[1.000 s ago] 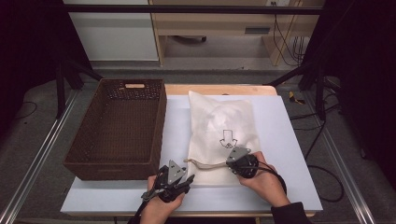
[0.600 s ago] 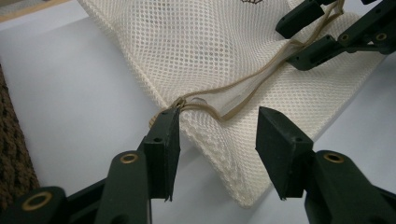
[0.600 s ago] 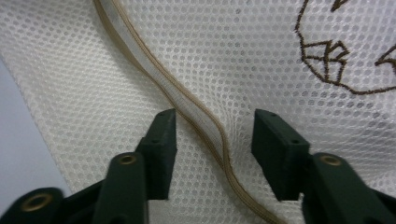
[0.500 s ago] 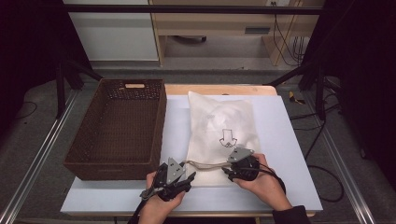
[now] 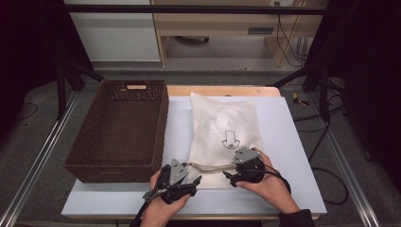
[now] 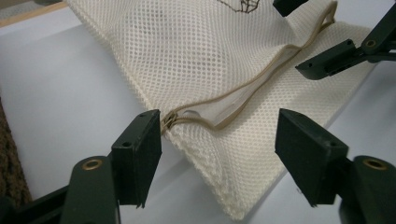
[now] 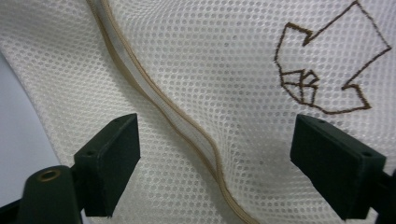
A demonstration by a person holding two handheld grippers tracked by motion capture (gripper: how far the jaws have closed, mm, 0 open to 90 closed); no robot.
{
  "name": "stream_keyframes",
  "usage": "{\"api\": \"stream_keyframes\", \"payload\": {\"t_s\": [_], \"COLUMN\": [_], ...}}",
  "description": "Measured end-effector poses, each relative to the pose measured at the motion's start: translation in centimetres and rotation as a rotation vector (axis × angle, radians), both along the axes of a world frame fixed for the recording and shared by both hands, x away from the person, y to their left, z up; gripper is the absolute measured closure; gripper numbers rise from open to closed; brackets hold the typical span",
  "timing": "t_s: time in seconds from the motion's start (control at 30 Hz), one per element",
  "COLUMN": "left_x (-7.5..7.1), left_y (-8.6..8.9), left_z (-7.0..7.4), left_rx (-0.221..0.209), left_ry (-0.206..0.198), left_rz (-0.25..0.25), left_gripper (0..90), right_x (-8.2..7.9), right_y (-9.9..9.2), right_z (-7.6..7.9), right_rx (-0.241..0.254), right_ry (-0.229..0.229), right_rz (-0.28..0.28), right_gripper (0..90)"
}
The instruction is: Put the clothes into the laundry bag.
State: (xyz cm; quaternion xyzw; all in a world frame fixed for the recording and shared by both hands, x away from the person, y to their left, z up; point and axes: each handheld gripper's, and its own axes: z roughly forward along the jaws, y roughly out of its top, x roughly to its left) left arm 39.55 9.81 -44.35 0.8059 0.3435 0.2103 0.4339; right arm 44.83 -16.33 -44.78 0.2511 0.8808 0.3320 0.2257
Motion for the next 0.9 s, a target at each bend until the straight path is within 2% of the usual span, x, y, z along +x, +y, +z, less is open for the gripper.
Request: {"api": "stream_keyframes", "payload": {"t_s": [0.1, 0.3, 0.37, 0.63, 0.8, 0.9], "left_x": [0.0, -0.1, -0.1, 0.0, -0.1, -0.2], "left_y": [-0.1, -0.2, -0.3, 0.0, 0.1, 0.0], "left_z": [0.0, 0.3, 0.5, 0.9, 1.3, 1.6], "left_rx": [-0.009, -0.043, -0.049, -0.060, -0.044, -0.058], "left_ry": [0.001, -0.008, -0.008, -0.008, -0.010, -0.006], "left_rz": [0.001, -0.024, -0.027, -0.025, -0.038, -0.047], "left_gripper": [25.7, 20.6, 18.7, 13.6, 11.4, 10.3], "right_x": [0.1, 0.1, 0.2, 0.2, 0.2, 0.2], "right_y": [-0.3, -0.7, -0.8, -0.8, -1.1, -1.2], "right_z": [0.3, 0.9, 1.1, 1.2, 1.7, 2.0], "right_rx": [0.013, 0.042, 0.047, 0.044, 0.046, 0.053], "right_ry": [-0.003, -0.022, -0.011, -0.041, -0.051, -0.059], "right_rz": [-0.010, -0.022, -0.028, -0.026, -0.053, -0.062], "right_gripper": [13.3, 7.3, 6.1, 5.3, 5.4, 5.5]}}
